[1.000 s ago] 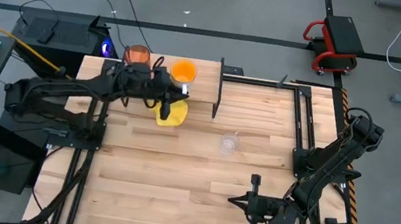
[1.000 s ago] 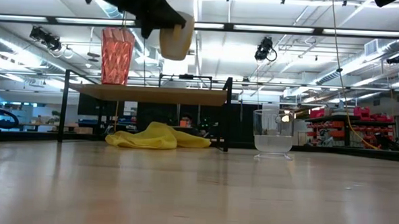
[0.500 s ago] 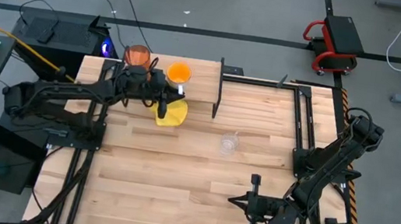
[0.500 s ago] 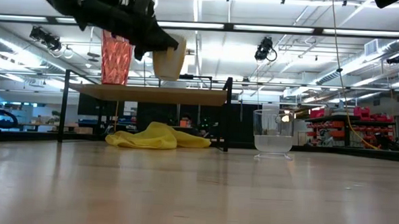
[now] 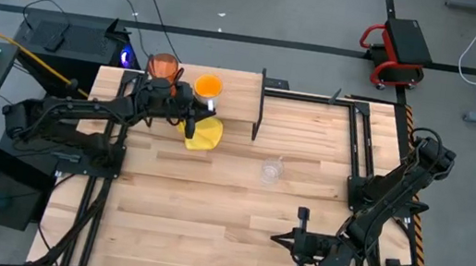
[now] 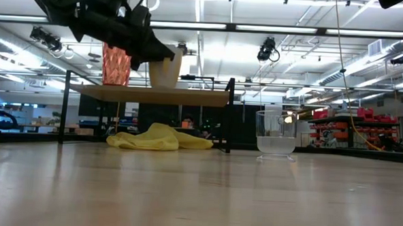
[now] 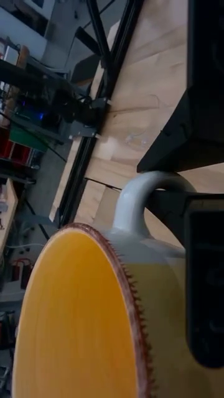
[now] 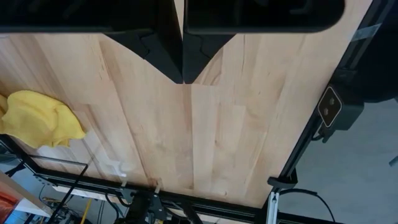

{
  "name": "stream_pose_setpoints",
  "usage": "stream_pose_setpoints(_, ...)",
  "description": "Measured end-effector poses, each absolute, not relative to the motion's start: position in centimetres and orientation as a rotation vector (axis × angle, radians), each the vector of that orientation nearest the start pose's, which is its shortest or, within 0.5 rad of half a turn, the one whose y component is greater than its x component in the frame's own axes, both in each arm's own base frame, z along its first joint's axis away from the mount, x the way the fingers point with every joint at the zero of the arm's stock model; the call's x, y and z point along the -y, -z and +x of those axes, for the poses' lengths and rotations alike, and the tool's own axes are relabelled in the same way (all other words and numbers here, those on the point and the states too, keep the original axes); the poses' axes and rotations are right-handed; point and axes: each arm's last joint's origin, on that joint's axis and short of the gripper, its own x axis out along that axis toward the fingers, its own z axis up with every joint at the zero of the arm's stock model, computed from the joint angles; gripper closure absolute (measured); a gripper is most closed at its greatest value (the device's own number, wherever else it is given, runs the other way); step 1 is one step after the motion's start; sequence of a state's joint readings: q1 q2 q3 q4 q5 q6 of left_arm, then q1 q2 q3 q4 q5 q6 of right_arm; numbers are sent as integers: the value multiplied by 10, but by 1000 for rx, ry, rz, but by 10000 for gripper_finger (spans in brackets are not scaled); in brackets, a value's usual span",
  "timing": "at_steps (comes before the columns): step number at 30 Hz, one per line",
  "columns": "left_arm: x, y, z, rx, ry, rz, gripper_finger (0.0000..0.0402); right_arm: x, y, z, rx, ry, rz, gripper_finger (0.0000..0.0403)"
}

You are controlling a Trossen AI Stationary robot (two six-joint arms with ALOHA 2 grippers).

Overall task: Stack small to large cups/mugs on shelf
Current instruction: Put the yellow mug on the shelf

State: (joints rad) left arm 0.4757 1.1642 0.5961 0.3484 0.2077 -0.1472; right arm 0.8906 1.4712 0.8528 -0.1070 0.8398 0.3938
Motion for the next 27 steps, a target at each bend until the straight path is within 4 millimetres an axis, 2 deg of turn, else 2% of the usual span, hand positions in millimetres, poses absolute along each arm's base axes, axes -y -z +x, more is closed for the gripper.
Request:
stream_pose_setpoints(15,-111,-240,224,-207,-303,-232,355,-215,-215,201,-467,41,-165,394)
stream_pose_setpoints(22,-112,-240,224,-201,-345,-243,295,-215,-215,201,-467,41,-165,394)
stream_pose_setpoints(27,-112,-240,224,-204,-352,-251,278,-215,-215,201,-467,43,-159,392)
